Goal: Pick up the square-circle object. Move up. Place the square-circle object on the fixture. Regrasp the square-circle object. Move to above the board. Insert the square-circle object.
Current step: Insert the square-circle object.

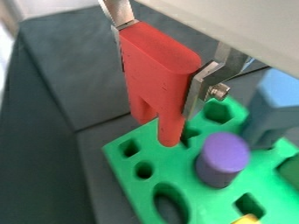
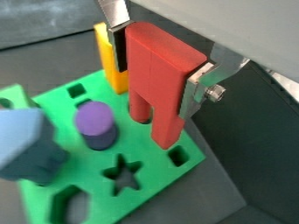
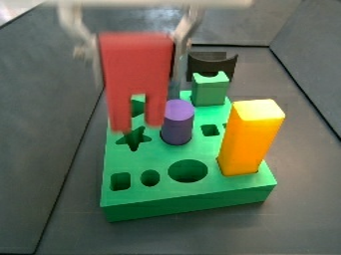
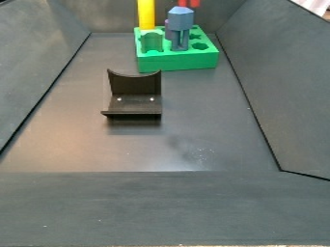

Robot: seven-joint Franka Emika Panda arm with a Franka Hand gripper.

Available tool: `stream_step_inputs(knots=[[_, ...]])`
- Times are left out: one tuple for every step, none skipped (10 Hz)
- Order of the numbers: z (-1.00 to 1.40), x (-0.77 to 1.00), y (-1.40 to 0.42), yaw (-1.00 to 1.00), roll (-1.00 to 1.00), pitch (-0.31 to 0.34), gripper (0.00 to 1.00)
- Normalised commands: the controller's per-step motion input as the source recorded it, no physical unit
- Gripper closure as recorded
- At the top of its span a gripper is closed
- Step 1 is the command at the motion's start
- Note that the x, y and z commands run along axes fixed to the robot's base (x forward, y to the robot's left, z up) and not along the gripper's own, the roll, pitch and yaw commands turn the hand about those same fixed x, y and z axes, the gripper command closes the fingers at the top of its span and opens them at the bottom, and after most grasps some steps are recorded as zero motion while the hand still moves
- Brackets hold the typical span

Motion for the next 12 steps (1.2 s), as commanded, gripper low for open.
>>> stream_step_inputs(knots=[[-0.26, -0.08, -0.68, 0.43, 0.0, -0.274, 1.0], [-0.25, -0.09, -0.63, 0.43, 0.0, -0.323, 1.0], [-0.37, -0.18, -0.33, 0.36, -0.1, -0.384, 1.0], [-0.4, 0.0, 0.0, 0.14, -0.03, -0.067, 1.0], [-0.35, 0.0, 0.0, 0.03, 0.02, 0.0, 1.0], [-0.27, 0.18, 0.0, -0.08, 0.13, 0.056, 1.0], [-0.34, 0.08, 0.0, -0.31, 0.16, 0.04, 1.0], [-0.33, 0.0, 0.06, -0.47, 0.22, 0.019, 1.0], [-0.37, 0.0, 0.05, -0.59, 0.26, 0.02, 1.0], [-0.44, -0.01, 0.01, -0.65, 0.24, 0.016, 1.0], [-0.32, 0.0, 0.0, -0.47, 0.05, 0.024, 1.0], [-0.21, 0.0, 0.0, -0.17, -0.05, 0.0, 1.0]])
